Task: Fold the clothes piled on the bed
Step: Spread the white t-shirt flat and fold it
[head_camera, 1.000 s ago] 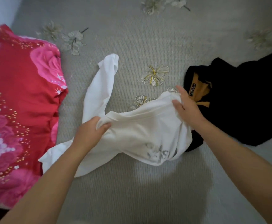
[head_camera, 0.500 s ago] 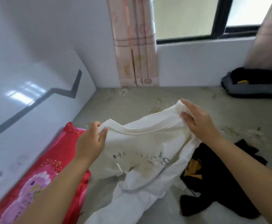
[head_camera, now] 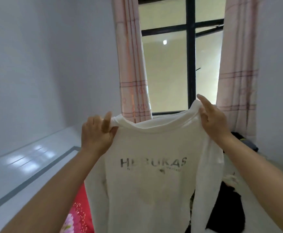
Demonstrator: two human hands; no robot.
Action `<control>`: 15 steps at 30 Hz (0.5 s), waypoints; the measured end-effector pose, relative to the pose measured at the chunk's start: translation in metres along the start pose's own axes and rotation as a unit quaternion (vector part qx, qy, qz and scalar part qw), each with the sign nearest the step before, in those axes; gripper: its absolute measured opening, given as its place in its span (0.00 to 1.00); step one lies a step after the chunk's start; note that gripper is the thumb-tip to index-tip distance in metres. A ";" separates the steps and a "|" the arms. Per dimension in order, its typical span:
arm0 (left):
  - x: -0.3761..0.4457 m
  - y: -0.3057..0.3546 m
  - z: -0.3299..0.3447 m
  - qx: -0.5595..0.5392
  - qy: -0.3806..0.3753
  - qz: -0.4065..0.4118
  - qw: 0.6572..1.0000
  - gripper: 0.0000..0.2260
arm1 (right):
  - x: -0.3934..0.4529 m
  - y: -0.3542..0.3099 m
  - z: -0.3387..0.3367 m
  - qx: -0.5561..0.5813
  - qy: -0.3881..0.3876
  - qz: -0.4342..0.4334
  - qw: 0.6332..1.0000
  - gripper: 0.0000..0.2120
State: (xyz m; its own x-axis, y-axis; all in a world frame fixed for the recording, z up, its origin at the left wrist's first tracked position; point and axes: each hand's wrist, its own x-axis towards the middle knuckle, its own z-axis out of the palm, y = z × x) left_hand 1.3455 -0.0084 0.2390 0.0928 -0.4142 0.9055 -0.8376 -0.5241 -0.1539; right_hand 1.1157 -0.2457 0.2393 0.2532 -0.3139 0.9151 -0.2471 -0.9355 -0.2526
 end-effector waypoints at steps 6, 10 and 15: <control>0.012 -0.014 -0.065 0.005 0.086 0.020 0.996 0.27 | 0.026 -0.028 -0.087 -0.178 0.118 -0.226 0.950 0.20; 0.000 -0.013 -0.067 0.021 0.085 0.001 0.996 0.28 | 0.022 -0.025 -0.098 -0.209 0.093 -0.274 0.934 0.20; -0.030 -0.002 -0.025 0.010 -0.015 -0.024 1.000 0.22 | -0.017 0.009 -0.059 -0.203 0.013 -0.240 0.949 0.20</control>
State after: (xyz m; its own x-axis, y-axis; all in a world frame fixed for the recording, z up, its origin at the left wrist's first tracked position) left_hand 1.3312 0.0238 0.2225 0.1486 -0.4112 0.8993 -0.8216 -0.5575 -0.1191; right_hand 1.0540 -0.2394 0.2395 0.4047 0.1413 0.9035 -0.4506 -0.8289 0.3315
